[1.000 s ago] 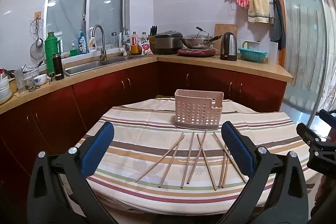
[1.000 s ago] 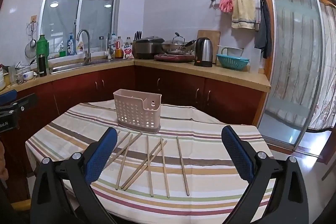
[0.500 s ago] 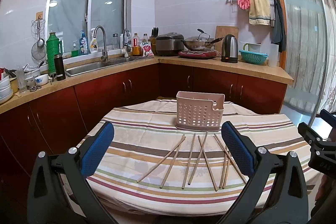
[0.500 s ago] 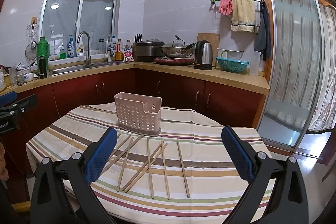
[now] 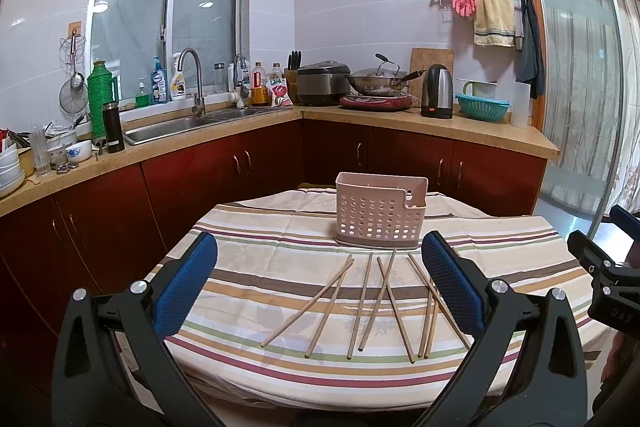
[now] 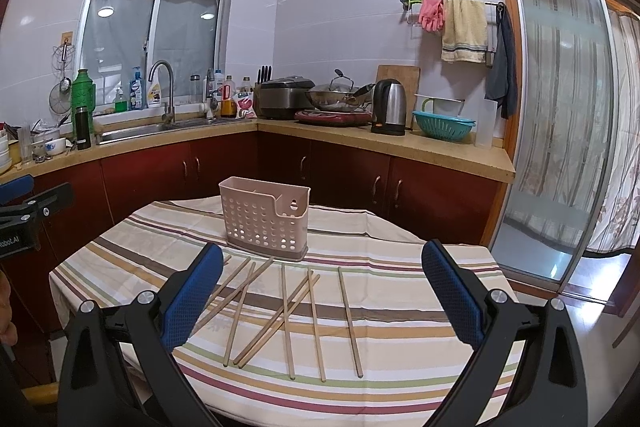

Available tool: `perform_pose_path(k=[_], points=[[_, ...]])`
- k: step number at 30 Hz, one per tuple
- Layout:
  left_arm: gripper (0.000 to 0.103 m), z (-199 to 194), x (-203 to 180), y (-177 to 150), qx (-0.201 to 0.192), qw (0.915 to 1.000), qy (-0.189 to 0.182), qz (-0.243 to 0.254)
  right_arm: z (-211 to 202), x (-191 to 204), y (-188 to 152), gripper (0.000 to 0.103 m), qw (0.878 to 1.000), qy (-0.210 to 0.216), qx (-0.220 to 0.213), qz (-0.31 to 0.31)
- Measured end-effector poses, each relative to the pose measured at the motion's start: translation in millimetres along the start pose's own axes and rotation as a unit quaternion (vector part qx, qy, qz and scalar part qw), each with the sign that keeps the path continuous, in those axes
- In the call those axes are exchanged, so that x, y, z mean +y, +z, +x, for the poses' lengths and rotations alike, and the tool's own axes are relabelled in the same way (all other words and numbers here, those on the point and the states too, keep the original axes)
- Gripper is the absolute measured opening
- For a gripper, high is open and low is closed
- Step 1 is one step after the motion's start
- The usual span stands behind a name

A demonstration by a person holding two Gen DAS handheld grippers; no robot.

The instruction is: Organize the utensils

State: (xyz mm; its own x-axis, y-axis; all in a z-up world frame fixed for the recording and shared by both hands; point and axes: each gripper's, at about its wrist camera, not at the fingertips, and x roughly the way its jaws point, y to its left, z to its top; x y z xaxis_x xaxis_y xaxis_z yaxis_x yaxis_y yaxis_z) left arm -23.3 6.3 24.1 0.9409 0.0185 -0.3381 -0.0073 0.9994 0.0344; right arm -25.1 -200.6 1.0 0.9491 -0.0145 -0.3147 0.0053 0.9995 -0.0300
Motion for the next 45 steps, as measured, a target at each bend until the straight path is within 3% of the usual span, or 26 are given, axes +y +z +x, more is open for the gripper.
perform_pose_path(k=[45], points=[[0.100, 0.9, 0.8, -1.8, 0.003, 1.0000, 0.000, 0.000, 1.6, 3.6, -3.9, 0.097, 1.000, 0.002, 0.002, 0.000]])
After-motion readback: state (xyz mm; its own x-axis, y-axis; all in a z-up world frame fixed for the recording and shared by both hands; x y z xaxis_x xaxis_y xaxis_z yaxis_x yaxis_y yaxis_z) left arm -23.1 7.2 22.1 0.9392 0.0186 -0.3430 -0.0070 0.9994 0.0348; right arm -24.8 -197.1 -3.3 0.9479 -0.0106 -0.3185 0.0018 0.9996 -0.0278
